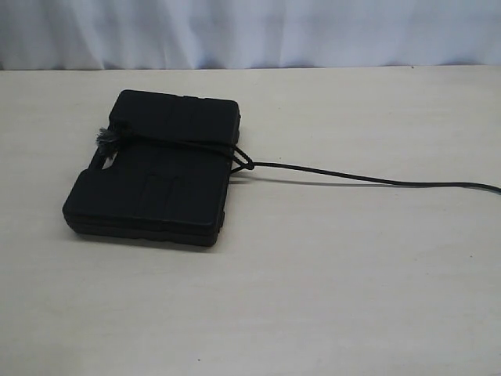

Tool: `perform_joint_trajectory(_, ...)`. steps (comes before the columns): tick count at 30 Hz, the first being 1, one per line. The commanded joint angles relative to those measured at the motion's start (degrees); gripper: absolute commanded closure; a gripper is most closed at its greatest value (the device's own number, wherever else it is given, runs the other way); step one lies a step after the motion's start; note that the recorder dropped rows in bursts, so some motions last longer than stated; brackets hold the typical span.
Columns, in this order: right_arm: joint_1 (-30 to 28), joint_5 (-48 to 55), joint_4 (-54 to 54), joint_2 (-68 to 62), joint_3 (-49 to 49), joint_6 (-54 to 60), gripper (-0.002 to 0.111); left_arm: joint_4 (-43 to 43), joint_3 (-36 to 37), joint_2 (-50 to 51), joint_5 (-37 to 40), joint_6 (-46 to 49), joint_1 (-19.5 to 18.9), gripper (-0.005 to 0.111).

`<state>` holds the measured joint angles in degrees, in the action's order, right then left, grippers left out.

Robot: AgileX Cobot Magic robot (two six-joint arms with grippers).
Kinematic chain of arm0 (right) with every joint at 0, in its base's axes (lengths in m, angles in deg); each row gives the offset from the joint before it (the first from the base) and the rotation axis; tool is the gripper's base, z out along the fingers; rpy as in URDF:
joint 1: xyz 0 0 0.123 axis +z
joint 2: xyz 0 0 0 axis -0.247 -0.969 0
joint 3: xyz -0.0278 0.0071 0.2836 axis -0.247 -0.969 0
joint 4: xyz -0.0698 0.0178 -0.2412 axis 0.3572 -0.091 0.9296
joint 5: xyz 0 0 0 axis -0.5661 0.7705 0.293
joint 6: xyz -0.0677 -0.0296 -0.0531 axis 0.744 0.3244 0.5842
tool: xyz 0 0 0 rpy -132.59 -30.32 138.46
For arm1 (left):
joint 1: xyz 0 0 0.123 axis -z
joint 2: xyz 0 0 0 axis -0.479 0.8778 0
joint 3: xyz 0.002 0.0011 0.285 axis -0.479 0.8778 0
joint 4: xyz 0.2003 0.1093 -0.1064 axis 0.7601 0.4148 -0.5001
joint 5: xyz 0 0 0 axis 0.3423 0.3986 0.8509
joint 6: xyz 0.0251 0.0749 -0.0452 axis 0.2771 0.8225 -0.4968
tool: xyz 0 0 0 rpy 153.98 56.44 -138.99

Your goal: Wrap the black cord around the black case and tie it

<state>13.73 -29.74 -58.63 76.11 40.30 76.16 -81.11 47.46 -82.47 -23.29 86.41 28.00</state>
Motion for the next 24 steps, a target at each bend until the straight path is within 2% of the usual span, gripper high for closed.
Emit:
perform_joint_trajectory(1,0.0,-0.1,0.5,0.3,-0.1,-0.3,0.104,0.8,0.2,-0.2,1.9,-1.3,-0.1,0.107)
perform_joint_trajectory(24,0.0,-0.1,0.5,0.3,-0.1,-0.3,0.104,1.1,0.2,-0.2,4.1,2.1,-0.1,0.107)
